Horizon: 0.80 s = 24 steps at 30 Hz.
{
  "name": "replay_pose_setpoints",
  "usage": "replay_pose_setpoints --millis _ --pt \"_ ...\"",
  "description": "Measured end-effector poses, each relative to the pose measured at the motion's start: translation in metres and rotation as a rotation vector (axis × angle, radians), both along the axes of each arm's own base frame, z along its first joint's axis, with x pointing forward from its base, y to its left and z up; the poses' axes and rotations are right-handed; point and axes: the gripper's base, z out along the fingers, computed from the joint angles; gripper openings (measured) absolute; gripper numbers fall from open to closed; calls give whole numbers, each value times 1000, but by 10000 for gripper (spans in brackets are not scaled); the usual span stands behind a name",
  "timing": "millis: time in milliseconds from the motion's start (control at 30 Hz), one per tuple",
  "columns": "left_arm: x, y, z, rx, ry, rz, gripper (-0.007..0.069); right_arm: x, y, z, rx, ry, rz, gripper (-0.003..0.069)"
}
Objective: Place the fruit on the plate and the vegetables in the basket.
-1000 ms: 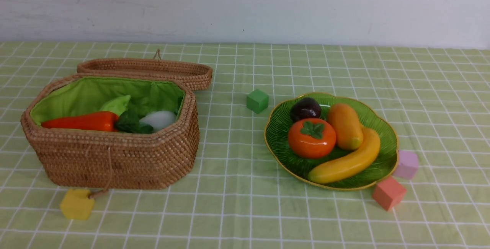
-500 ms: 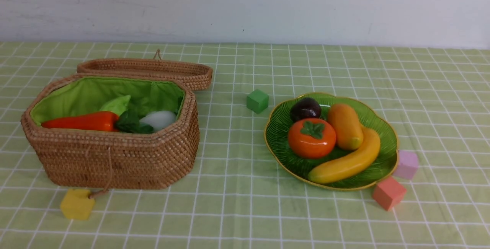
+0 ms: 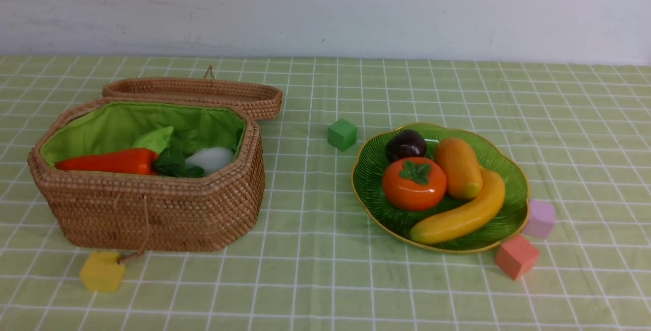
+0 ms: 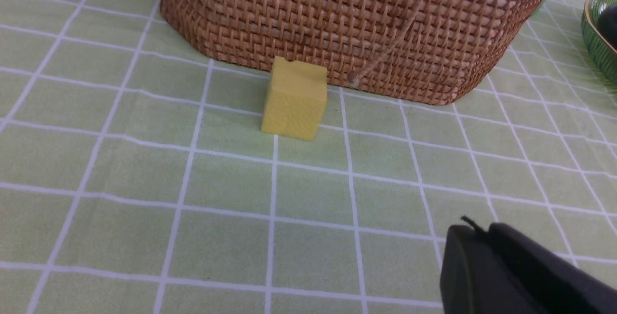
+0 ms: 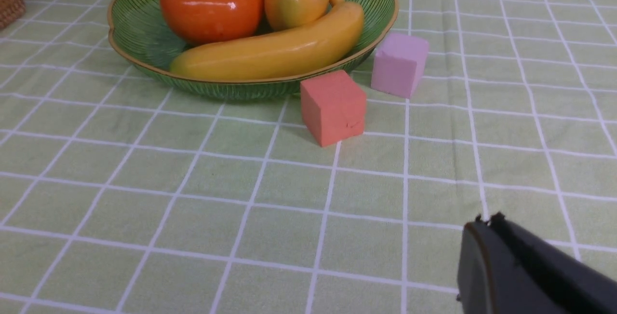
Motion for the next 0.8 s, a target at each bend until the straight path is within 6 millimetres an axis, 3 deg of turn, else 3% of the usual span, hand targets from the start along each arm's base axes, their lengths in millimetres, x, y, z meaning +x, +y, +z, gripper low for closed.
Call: replay_pose_setpoints --millis 800 --pt "0 0 0 0 0 0 57 0 0 0 0 0 0 5"
